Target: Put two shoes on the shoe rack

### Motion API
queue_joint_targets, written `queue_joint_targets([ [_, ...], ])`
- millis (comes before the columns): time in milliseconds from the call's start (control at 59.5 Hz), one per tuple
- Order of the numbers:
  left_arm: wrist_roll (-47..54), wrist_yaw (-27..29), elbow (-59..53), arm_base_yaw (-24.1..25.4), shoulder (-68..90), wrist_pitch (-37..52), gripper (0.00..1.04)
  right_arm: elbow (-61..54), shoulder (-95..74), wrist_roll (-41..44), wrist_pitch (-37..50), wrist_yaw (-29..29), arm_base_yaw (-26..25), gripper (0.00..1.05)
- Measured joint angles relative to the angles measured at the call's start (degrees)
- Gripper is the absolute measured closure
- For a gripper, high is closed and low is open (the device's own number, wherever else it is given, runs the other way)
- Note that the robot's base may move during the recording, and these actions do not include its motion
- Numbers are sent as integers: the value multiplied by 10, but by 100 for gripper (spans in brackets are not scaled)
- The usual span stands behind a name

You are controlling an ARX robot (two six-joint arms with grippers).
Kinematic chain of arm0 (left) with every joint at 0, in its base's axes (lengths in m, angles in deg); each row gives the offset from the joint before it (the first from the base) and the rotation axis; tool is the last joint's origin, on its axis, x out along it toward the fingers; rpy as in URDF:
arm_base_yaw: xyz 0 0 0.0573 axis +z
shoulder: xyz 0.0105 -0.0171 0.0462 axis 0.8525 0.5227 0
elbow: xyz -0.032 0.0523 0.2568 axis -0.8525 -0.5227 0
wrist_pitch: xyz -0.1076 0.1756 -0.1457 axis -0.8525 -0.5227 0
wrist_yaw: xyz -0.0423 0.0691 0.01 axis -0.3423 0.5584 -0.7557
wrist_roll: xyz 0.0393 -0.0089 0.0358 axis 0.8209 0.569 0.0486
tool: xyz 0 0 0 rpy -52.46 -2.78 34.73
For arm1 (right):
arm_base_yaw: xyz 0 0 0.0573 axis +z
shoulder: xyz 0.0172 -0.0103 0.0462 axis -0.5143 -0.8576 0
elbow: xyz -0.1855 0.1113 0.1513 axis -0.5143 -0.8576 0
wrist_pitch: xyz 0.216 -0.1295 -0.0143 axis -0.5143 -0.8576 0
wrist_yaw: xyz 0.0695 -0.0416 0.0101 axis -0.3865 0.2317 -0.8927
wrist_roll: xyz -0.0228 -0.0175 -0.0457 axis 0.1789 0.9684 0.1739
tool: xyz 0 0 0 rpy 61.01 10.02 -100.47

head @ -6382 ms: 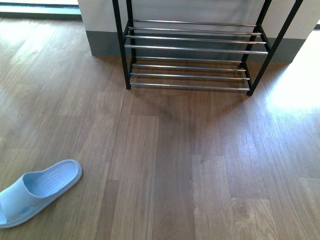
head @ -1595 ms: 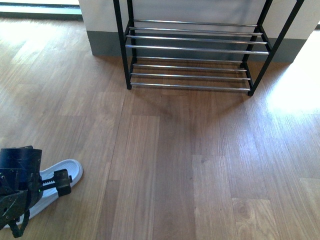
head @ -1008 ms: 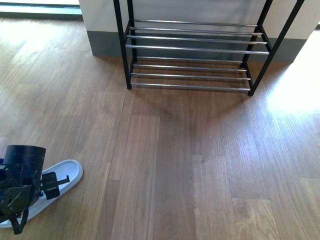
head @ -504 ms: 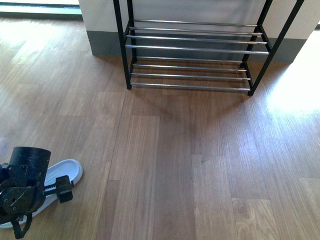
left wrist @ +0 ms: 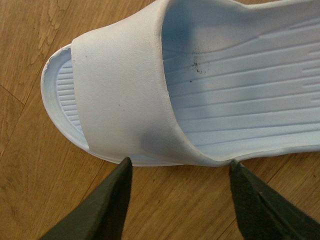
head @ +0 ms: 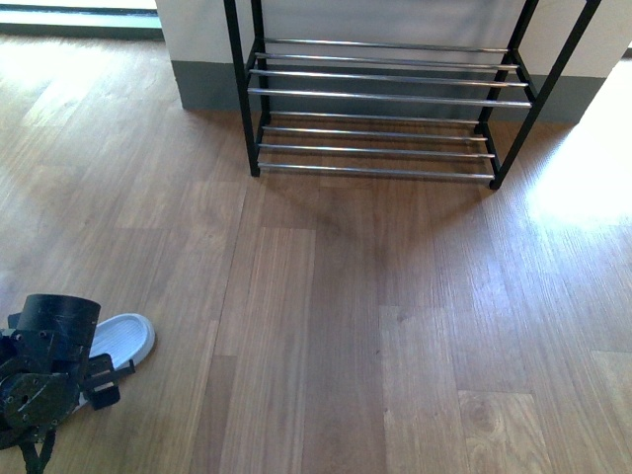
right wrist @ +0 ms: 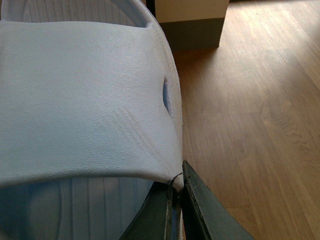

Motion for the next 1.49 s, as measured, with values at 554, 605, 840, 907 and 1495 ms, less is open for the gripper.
queue_joint_targets([
  [554, -12, 63, -60, -36, -63, 52, 39, 0, 0, 0, 0, 0, 0, 103],
  [605, -20, 68, -60, -37, -63, 45, 32, 0, 0, 0, 0, 0, 0, 103],
  [840, -93, 72, -44, -42, -65, -50, 9, 0, 0, 0, 0, 0, 0, 103],
  [907, -105, 78, -40, -42, -66, -68, 9, 0, 0, 0, 0, 0, 0, 103],
  [1495, -50, -16, -55, -38, -67, 30, 9, 0, 0, 0, 0, 0, 0, 103],
])
